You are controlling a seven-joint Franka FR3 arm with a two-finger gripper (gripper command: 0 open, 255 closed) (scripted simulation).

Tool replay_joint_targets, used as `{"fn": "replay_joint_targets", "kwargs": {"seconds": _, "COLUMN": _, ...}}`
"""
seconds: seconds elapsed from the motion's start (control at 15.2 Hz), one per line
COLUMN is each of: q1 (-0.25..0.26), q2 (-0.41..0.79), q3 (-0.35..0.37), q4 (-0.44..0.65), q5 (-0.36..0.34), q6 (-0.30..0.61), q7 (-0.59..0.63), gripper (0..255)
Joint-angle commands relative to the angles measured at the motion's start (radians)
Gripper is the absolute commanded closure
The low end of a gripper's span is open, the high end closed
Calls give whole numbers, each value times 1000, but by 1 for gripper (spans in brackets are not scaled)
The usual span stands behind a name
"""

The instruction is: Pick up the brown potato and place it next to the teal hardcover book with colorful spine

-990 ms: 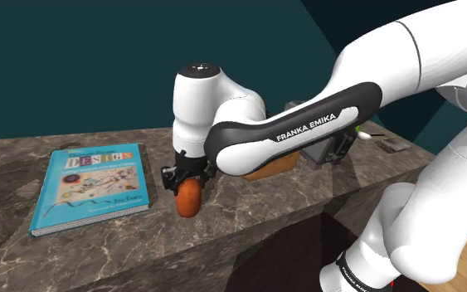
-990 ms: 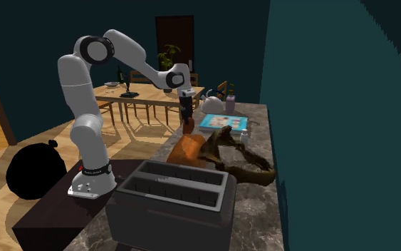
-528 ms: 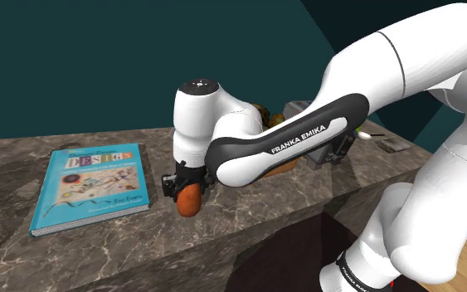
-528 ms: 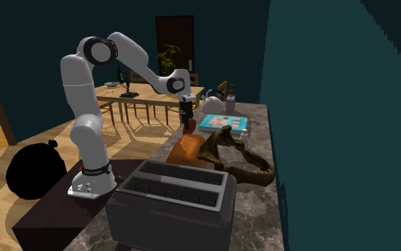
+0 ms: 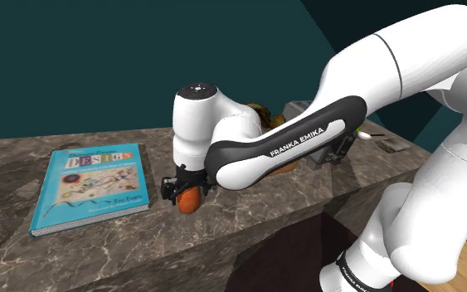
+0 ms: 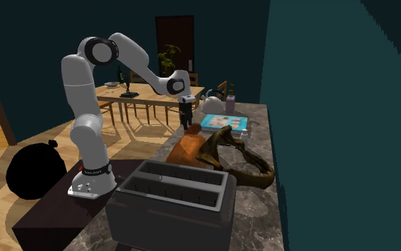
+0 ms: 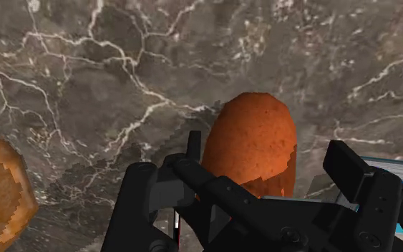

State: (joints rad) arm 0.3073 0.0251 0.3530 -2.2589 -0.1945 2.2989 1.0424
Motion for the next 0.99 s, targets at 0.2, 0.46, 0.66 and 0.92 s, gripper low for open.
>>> {"fn": "replay_joint_targets", "kwargs": {"seconds": 0.2, "q1": 1, "q2": -22, "q3": 2, "q4": 11, "q5": 16, "q6": -33, "q7": -13, "gripper": 0}}
{"fn": "replay_joint_targets", "kwargs": {"seconds": 0.46, "q1": 6, "q2": -75, "q3": 6, "q4": 53, "q5": 50, "q6": -121, "q7": -36, "gripper": 0}}
{"fn": "replay_joint_targets", "kwargs": {"seconds": 0.66, "q1": 6, "q2": -75, "q3": 6, "q4": 53, "q5": 50, "q6": -121, "q7": -36, "gripper": 0}}
{"fn": "replay_joint_targets", "kwargs": {"seconds": 0.92, "q1": 6, "q2": -75, "q3": 6, "q4": 53, "q5": 50, "q6": -121, "q7": -36, "gripper": 0}}
